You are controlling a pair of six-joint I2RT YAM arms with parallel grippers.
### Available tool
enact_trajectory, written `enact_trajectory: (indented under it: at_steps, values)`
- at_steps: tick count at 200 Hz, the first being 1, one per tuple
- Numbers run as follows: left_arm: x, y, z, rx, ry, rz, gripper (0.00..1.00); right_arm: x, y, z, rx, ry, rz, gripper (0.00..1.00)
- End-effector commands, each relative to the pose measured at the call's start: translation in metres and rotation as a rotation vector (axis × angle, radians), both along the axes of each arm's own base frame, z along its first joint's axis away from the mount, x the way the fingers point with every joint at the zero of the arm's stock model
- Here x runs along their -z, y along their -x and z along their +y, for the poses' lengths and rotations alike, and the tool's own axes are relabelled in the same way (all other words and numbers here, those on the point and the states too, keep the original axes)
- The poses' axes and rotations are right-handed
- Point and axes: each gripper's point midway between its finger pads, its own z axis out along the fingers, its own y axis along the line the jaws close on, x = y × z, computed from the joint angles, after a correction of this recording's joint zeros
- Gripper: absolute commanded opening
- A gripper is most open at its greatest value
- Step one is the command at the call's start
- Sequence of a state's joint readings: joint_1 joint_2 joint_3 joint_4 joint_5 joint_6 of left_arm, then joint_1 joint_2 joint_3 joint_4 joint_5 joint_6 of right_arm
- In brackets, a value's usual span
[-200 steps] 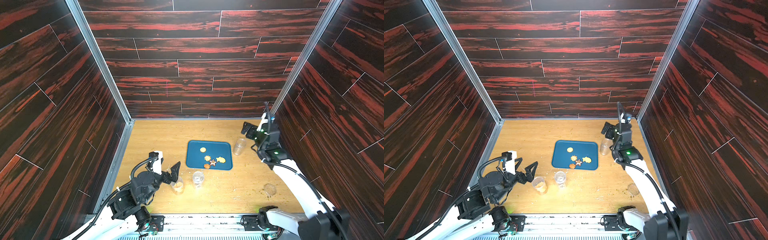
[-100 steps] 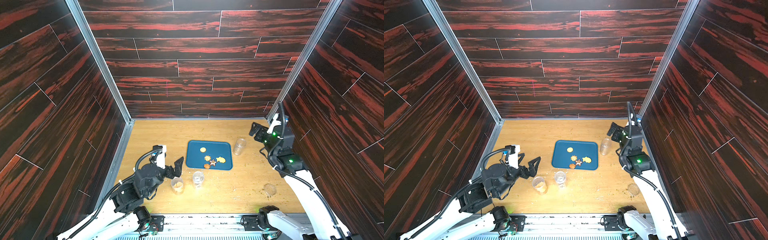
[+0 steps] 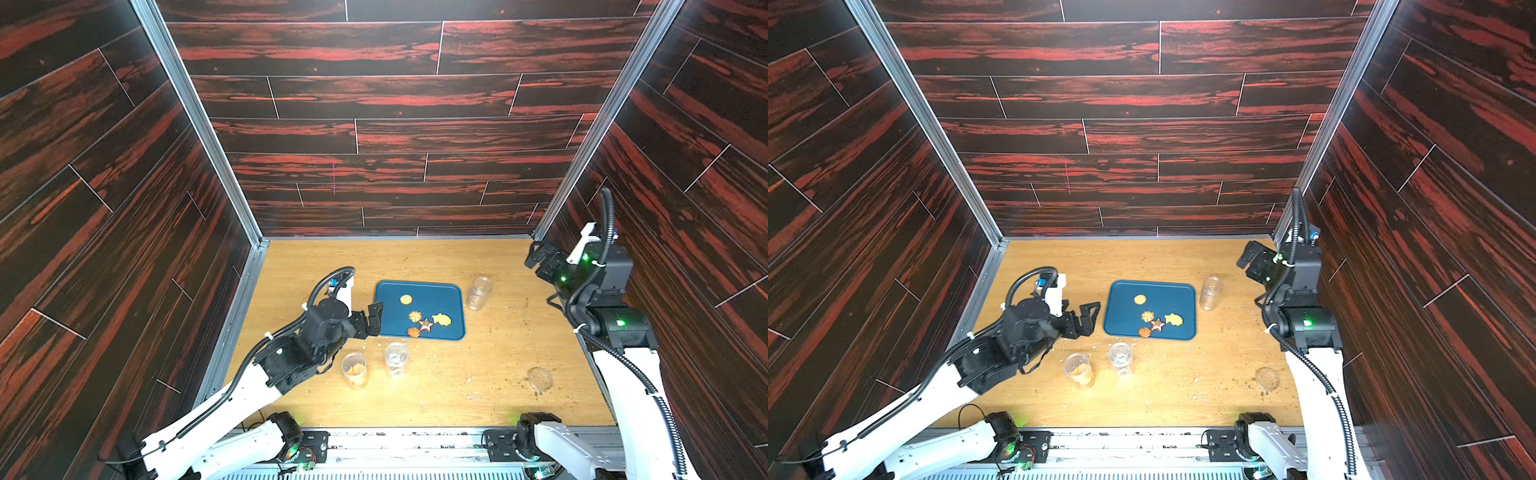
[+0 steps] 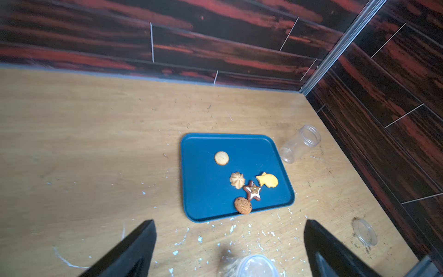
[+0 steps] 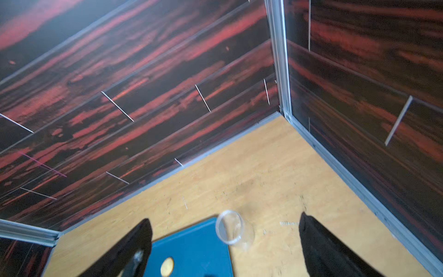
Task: Pour the cookies out of the jar
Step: Pick up the jar from the center of the board.
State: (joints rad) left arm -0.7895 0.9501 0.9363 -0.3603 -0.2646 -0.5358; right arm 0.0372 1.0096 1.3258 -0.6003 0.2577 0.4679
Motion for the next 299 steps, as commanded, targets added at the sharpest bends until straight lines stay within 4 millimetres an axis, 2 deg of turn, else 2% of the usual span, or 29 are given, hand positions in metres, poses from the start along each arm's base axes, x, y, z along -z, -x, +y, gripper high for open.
enact_trajectory:
  at_steps: [1, 54, 73, 103, 154, 175, 215, 244, 273, 299]
  values:
    - [-0.002, 0.000, -0.004, 0.006, 0.081, 0.077, 1.00, 0.017, 0.006, 0.000, -0.020, -0.085, 0.098, 0.99]
    - [0.014, -0.006, -0.006, 0.001, 0.152, 0.195, 1.00, 0.047, 0.000, -0.002, -0.088, -0.354, 0.227, 0.99]
    - [0.023, -0.006, -0.005, -0.009, 0.162, 0.239, 1.00, 0.050, -0.001, 0.001, -0.125, -0.432, 0.237, 0.99]
    - [0.025, -0.009, -0.005, -0.018, 0.195, 0.251, 1.00, 0.049, 0.002, 0.002, -0.141, -0.449, 0.240, 0.99]
    - [0.050, -0.011, -0.003, -0.094, 0.244, 0.364, 1.00, 0.066, 0.000, 0.005, -0.175, -0.571, 0.292, 0.99]
    - [0.054, -0.010, -0.005, -0.065, 0.206, 0.366, 1.00, 0.071, -0.002, 0.006, -0.182, -0.592, 0.306, 0.99]
    - [0.063, -0.012, 0.007, -0.064, 0.148, 0.316, 1.00, 0.084, -0.005, 0.008, -0.203, -0.612, 0.348, 0.98]
    - [0.066, -0.021, 0.018, -0.087, 0.193, 0.267, 1.00, 0.092, -0.014, 0.010, -0.220, -0.638, 0.367, 0.98]
    - [0.076, -0.033, 0.024, -0.100, 0.222, 0.304, 1.00, 0.090, -0.029, 0.016, -0.286, -0.688, 0.342, 0.96]
    - [0.073, -0.042, 0.026, -0.098, 0.207, 0.297, 1.00, 0.091, -0.039, 0.019, -0.306, -0.682, 0.347, 0.94]
